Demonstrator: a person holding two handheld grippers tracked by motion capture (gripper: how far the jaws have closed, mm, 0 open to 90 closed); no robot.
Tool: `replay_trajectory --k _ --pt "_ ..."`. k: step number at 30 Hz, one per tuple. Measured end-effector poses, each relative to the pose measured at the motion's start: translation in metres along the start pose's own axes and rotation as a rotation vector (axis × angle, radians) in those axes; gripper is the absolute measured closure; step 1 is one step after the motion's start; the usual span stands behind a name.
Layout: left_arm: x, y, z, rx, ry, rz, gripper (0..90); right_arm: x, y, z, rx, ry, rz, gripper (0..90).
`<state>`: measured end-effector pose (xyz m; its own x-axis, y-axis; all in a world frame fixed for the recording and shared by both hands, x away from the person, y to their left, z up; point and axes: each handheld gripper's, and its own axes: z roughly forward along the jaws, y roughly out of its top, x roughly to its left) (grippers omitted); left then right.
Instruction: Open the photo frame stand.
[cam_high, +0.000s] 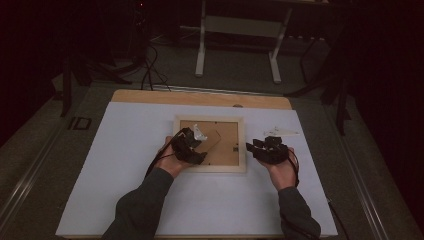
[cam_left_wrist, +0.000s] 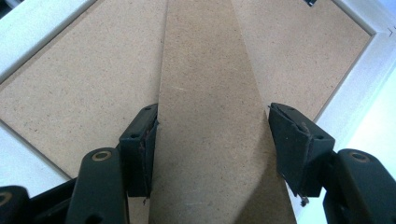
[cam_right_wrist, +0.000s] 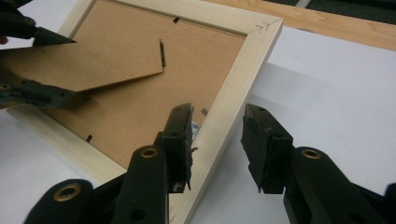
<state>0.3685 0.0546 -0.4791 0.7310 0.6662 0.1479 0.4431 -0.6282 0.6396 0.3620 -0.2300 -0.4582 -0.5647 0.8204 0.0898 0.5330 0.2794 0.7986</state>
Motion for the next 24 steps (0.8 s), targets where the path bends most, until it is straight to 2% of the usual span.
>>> replay_trajectory --k 5,16,20,24 --pt "-0.006 -0.002 -0.004 -0.020 0.030 0.019 39.1 -0.002 0.004 0.004 0.012 0.018 0.004 63.2" --pt "-0.014 -0.007 -0.008 -0.054 0.074 0.043 39.2 -0.009 0.014 0.012 0.042 0.020 0.018 61.5" --pt "-0.017 -0.008 -0.010 -0.062 0.089 0.060 39.1 -0.014 0.015 0.016 0.051 0.016 0.042 59.5" --pt "-0.020 -0.010 -0.011 -0.076 0.102 0.063 39.1 -0.021 0.016 0.022 0.071 0.040 0.081 57.8"
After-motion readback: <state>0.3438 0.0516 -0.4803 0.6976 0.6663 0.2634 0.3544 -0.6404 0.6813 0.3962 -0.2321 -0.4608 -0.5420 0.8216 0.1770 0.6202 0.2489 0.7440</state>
